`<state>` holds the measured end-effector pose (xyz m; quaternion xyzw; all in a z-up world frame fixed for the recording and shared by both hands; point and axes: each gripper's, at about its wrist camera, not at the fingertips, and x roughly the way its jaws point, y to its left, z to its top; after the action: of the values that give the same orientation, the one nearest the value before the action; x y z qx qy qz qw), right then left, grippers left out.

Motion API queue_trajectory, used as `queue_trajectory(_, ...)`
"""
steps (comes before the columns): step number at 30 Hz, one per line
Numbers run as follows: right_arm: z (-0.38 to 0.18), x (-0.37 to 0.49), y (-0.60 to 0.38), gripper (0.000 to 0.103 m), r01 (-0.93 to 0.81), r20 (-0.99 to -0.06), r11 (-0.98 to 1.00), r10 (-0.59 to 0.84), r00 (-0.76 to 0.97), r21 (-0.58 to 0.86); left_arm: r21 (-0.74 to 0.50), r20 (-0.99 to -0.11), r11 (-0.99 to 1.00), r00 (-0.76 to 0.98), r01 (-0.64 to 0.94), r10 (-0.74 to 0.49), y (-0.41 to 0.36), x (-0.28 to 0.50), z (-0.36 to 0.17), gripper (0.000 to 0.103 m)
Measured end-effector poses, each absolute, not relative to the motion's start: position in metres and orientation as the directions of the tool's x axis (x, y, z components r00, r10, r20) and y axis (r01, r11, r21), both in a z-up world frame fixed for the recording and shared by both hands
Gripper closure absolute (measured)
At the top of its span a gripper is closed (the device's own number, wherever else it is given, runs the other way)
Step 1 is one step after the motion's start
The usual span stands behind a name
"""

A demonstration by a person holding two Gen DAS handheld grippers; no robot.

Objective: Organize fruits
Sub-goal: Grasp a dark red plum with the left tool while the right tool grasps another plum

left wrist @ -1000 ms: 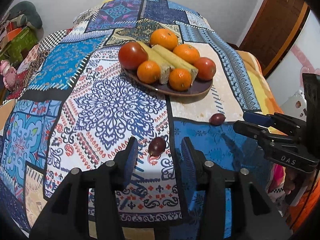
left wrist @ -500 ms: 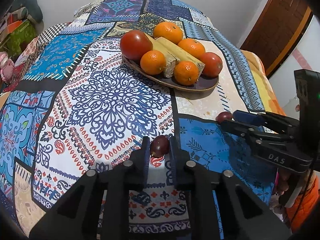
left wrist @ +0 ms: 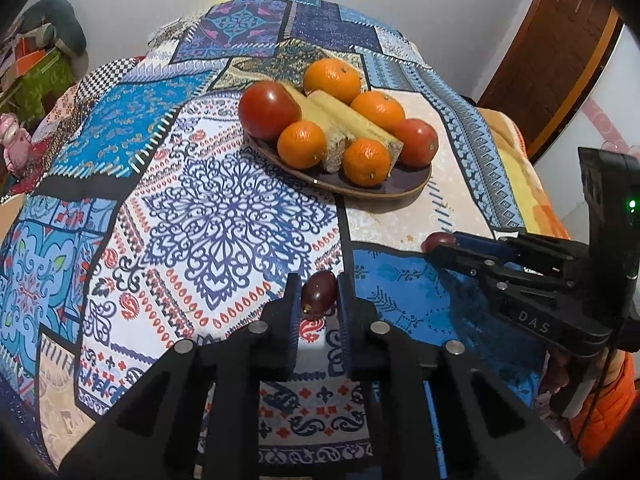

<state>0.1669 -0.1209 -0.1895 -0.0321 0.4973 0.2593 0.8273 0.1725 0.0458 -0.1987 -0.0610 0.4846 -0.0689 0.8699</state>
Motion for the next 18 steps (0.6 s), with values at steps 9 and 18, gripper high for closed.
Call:
queue_trajectory(9,-0.173,0.165,-0.119,0.092,-0.477,-0.815,0.856,0.415,0.404,0.200,-0.172,-0.797,0.982,0.575,0.076,-0.184,0.044,0.176,-0.173,0.086)
queue_trajectory(18,-0.168,0.170,-0.115,0.092,-0.486,-0.814,0.854,0.411,0.411,0.185,-0.180,-0.776,0.980,0.600,0.087,-0.196,0.041,0.185,-0.160,0.086)
